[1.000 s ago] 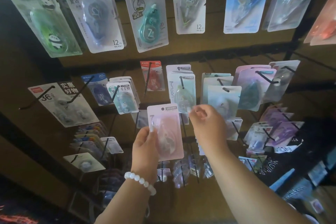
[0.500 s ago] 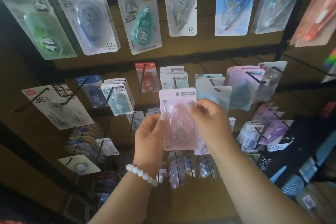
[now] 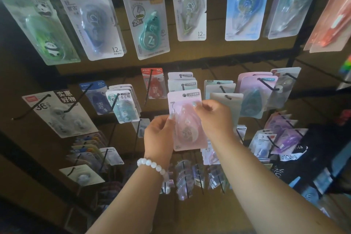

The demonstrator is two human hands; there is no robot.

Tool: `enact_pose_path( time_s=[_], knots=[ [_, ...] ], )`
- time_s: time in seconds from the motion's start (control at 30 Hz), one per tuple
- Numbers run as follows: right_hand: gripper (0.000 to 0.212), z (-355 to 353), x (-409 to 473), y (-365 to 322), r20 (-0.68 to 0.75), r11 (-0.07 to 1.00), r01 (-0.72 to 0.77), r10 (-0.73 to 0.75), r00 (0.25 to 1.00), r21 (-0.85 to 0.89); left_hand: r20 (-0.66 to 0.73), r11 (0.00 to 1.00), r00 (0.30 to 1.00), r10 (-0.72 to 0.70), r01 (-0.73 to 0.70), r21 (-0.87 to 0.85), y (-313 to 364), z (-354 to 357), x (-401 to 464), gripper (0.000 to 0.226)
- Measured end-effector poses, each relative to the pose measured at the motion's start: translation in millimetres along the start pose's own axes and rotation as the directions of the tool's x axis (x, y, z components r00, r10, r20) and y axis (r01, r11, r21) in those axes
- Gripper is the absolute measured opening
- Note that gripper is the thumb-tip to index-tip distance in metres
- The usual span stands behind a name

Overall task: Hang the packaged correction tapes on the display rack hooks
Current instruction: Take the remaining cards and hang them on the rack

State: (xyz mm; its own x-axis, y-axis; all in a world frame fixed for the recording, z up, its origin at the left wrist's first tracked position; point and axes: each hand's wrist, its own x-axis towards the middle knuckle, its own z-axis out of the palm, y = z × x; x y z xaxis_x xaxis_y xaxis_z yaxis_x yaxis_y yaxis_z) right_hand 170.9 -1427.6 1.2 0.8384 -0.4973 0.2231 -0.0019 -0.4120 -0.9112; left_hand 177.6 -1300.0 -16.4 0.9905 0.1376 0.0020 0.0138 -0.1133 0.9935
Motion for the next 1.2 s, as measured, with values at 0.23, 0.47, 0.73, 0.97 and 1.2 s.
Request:
enact_pose_path(
  time_s=[0.23, 0.47, 0.73, 0.97, 1.2],
  knots=[
    [0.036, 15, 11, -2, -0.085, 0.987, -0.017, 0.003, 0.996, -0.161, -0.065, 0.994, 0.998, 0.027, -0.019, 0.112, -1, 9, 24, 0.027],
    [0.039, 32, 28, 0, -0.095, 0.993, -0.063, 0.053, 0.994, -0.101, -0.085, 0.98, 0.996, 0.036, -0.019, 0.196, -3, 18, 46, 0.026],
    [0.038, 42, 43, 8, -0.091, 0.992, -0.085, 0.077, 0.993, -0.095, -0.091, 0.972, 0.995, 0.037, -0.015, 0.234, -8, 25, 60, 0.03],
    [0.038, 45, 46, 10, -0.081, 0.99, -0.094, 0.085, 0.993, -0.105, -0.102, 0.972, 0.994, 0.034, -0.009, 0.234, -9, 28, 62, 0.029],
    [0.037, 48, 43, 11, -0.066, 0.99, -0.114, 0.109, 0.992, -0.088, -0.084, 0.966, 0.995, 0.044, -0.021, 0.259, -6, 27, 57, 0.027]
  ],
)
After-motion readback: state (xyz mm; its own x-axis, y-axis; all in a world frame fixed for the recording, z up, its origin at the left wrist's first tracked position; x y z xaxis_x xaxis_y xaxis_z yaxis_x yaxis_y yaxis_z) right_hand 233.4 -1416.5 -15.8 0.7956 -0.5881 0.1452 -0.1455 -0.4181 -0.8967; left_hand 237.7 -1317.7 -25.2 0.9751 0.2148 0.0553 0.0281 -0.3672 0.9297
